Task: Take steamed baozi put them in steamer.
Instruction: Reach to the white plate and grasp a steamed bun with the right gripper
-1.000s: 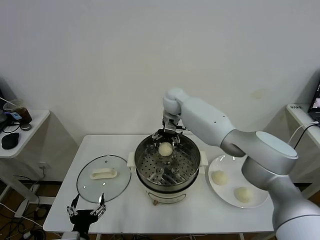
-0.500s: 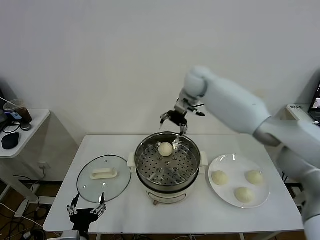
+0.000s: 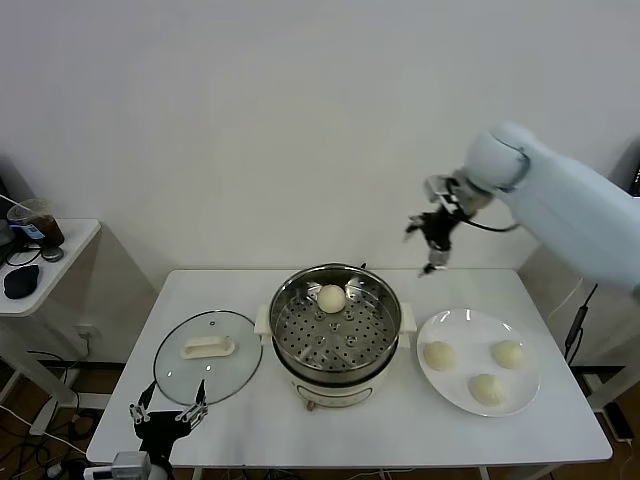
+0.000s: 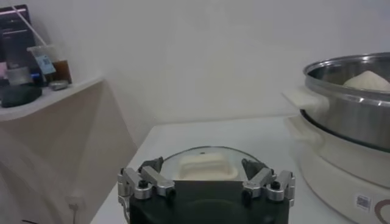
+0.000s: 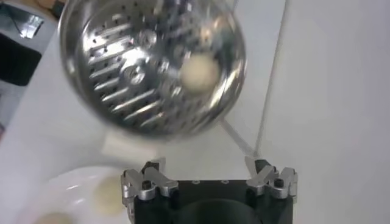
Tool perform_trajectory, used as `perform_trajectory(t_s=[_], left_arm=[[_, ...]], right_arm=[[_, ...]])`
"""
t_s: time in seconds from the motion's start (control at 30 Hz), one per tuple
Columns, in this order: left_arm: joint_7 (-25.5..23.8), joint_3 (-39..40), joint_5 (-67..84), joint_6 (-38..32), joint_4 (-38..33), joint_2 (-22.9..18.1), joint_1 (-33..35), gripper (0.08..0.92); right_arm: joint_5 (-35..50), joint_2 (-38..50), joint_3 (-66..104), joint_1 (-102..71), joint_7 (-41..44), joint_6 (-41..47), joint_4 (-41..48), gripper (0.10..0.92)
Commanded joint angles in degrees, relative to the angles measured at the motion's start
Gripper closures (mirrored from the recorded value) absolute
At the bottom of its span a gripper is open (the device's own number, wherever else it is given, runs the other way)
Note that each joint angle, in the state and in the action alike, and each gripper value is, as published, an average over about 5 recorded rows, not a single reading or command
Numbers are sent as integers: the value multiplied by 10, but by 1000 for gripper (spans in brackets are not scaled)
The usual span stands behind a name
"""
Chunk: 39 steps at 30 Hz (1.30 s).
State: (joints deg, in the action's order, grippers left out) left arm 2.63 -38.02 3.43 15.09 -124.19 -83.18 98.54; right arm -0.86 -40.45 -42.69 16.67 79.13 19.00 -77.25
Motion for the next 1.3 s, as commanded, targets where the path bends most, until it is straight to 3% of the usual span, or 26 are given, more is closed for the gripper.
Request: perform_trajectory(t_s=[0.03, 0.23, 0.5, 1.3], left_arm=[[-3, -3, 7, 4, 6, 4, -3, 177], [-3, -9, 5, 6, 11, 3, -2, 177], [-3, -10, 0, 6, 16, 1, 4, 177], [-4, -20, 1, 5, 31, 3, -2, 177]], right_arm=[[-45, 113, 47, -111, 0, 91, -88, 203], [-108, 86, 134, -250, -29, 75, -76, 203], [-170, 2, 174, -311, -35, 38, -11, 203], [-195, -61, 165, -317, -86, 14, 65, 203]])
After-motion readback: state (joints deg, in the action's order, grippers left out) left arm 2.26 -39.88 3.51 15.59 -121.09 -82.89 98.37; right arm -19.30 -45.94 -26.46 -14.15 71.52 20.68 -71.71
